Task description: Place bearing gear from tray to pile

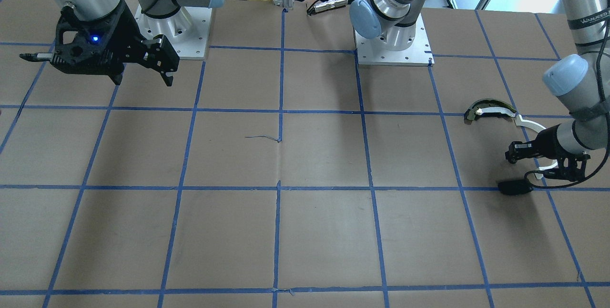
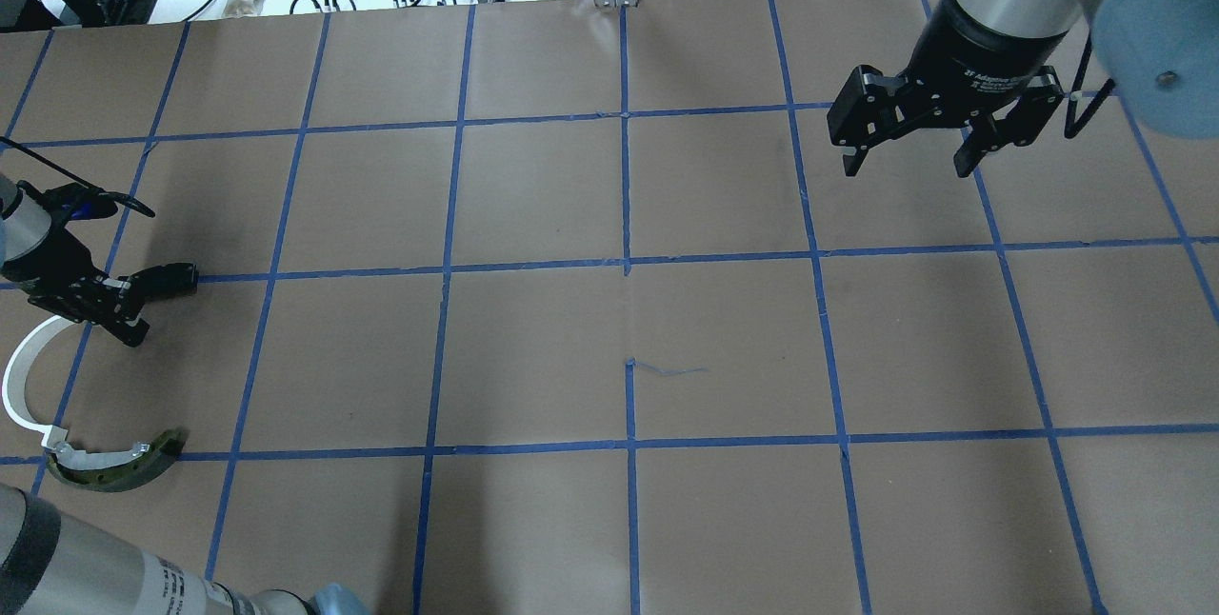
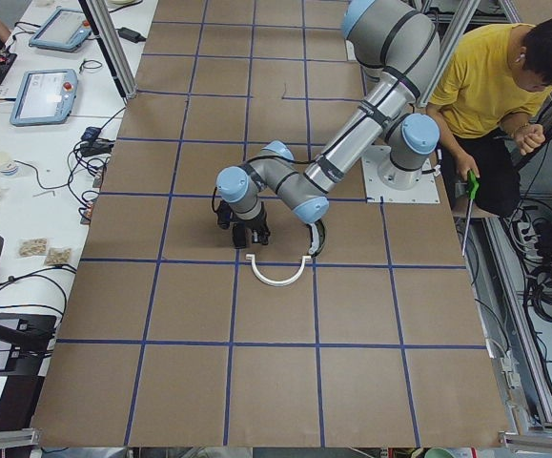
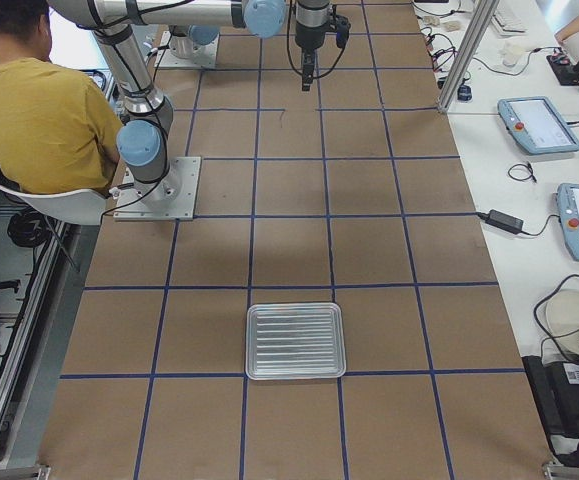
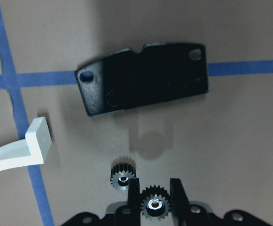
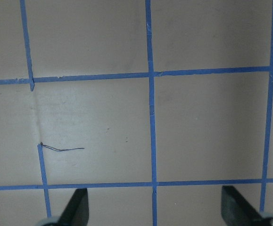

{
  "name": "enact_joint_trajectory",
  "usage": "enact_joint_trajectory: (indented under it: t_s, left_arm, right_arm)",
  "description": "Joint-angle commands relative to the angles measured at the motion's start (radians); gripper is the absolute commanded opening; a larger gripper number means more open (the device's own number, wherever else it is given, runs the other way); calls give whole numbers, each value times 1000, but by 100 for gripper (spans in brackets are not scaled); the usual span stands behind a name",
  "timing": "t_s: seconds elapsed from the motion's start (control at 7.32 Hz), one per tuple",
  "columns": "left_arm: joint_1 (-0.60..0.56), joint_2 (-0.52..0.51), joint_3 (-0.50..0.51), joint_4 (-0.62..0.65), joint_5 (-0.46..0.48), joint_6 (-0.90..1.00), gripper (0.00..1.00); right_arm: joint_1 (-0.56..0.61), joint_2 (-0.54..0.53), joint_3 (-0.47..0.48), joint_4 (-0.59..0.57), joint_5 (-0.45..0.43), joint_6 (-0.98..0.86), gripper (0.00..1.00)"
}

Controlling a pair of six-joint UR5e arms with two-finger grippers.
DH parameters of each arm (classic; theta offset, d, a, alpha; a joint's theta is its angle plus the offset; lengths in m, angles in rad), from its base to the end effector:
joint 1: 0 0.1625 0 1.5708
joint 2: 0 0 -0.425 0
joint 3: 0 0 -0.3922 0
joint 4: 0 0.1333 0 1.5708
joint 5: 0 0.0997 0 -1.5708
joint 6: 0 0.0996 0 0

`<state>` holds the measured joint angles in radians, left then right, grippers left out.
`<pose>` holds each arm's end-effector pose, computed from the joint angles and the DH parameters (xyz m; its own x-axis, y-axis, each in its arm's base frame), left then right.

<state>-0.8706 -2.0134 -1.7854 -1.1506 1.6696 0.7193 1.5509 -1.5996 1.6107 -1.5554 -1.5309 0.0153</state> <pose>0.2704 -0.5125 0.1872 -0.9964 0.0207 0.0826 0.0400 0.9700 0.2398 0.1278 -0.4796 0.4808 -0.9986 0.0362 -0.0395 0.0352 0.9990 0.0271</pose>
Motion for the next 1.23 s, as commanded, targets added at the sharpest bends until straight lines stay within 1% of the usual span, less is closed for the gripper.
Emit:
enact_joint_trajectory:
  t_s: [0.0,0.14,0.27,0.41,0.55,0.68,0.82,1.09]
  left_arm:
    - [1,-4,-3,0,1,-3,0]
    - [-1,-7,-3,0,-1,-1,0]
    - [-2,-11,-3,0,-2,-11,20]
    - [-5,-11,-3,0,1,-26,36]
    - [-7,-10,-3,0,2,-26,41]
    - [-7,-10,-3,-1,4,-26,51]
    - [-8,-8,-3,-1,4,-26,58]
    - [-13,-4,-3,-3,4,-27,58]
  right_arm:
    - [0,0,0,0,0,0,100]
    - [0,0,0,0,0,0,100]
    - [0,0,0,0,0,0,100]
    - [0,0,3,0,0,0,100]
    - [0,0,9,-2,0,0,100]
    - [0,0,9,-5,0,0,100]
    - [0,0,9,-5,0,0,100]
    - [0,0,9,-5,0,0,100]
